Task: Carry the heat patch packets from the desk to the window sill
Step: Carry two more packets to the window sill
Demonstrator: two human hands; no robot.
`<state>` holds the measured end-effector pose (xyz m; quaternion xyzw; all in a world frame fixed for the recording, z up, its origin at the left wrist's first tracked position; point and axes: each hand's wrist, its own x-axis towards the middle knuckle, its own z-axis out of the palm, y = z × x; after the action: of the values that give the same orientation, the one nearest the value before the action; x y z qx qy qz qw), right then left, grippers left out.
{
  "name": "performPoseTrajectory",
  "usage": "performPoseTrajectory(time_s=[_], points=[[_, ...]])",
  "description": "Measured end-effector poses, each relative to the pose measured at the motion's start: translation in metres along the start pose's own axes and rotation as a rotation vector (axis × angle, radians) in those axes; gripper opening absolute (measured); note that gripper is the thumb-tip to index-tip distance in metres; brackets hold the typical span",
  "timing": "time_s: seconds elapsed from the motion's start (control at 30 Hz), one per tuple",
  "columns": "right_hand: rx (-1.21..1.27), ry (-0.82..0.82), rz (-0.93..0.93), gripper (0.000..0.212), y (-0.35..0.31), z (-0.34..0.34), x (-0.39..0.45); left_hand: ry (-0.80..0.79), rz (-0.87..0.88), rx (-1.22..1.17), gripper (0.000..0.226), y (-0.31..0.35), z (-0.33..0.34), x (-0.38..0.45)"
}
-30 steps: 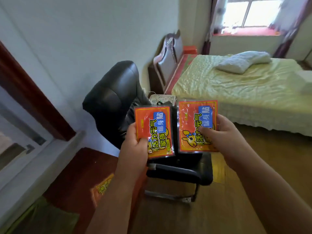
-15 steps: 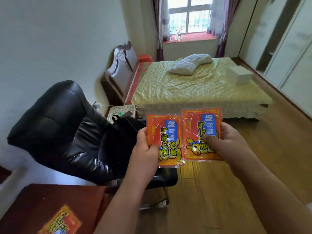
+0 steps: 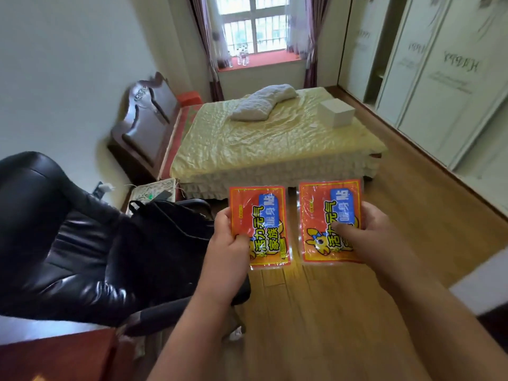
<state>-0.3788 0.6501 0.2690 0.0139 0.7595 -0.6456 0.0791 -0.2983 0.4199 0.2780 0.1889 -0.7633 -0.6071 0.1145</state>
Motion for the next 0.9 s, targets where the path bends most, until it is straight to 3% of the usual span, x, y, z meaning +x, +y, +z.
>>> performPoseTrajectory(time_s=[0.47, 0.9], points=[[0.069, 0.231, 0.091, 0.033, 0.019, -0.073, 0.015, -0.274, 0.007, -0.049, 0.037, 0.005, 0.089, 0.055], [0.075, 0.411, 0.072, 0.025, -0.014, -0.067, 0.121, -0.429, 0.047, -0.073, 0.041, 0.027, 0.13, 0.209]])
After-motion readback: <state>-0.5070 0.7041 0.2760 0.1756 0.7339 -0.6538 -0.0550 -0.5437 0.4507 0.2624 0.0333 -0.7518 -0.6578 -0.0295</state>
